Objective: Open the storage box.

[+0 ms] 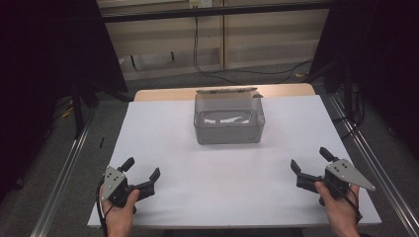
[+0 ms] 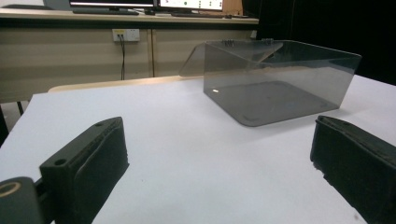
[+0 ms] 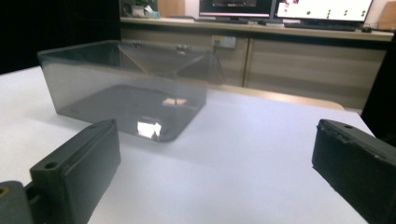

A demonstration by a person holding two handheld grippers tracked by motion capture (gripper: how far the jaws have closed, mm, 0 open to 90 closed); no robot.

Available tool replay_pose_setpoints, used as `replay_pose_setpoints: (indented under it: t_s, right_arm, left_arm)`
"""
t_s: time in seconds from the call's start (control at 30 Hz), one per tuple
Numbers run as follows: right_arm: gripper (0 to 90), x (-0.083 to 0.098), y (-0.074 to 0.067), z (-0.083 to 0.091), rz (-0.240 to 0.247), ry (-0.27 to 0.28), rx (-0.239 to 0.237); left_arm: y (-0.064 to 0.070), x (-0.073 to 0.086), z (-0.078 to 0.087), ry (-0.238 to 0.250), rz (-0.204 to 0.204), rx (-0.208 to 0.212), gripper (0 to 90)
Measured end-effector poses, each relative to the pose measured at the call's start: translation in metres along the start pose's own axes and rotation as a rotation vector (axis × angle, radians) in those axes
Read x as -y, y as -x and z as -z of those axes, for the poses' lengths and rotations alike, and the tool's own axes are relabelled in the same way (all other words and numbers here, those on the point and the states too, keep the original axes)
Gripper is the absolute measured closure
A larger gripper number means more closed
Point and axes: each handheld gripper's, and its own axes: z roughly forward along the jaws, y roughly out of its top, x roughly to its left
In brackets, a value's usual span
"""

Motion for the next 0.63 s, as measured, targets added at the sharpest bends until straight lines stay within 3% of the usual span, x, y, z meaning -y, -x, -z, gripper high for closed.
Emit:
replay_pose_setpoints:
  t_s: [0.07,0.2,0.27,0.47,0.63]
  right_arm:
    - [0.2,0.004,0.003,0.003,-0.011,-0.009,0.011]
    - [0.2,0.009,0.009,0.009,-0.029,-0.003,0.046]
    - [0.1,0.012,0.012,0.011,-0.057,-0.014,0.062]
    - [0.2,0.013,0.011,0.01,-0.071,-0.017,0.045]
    - [0.2,0.013,0.01,0.006,-0.061,-0.005,0.039]
  left_arm:
    - [0.0,0.003,0.002,-0.003,-0.005,-0.009,3.7]
    - [-0.002,0.008,0.005,-0.016,0.028,-0.031,3.7]
    - [-0.003,0.008,0.008,-0.002,0.019,-0.053,3.7]
    - [-0.006,0.01,0.004,-0.007,0.06,-0.076,3.7]
    - [-0.006,0.01,0.002,-0.014,0.067,-0.04,2.9]
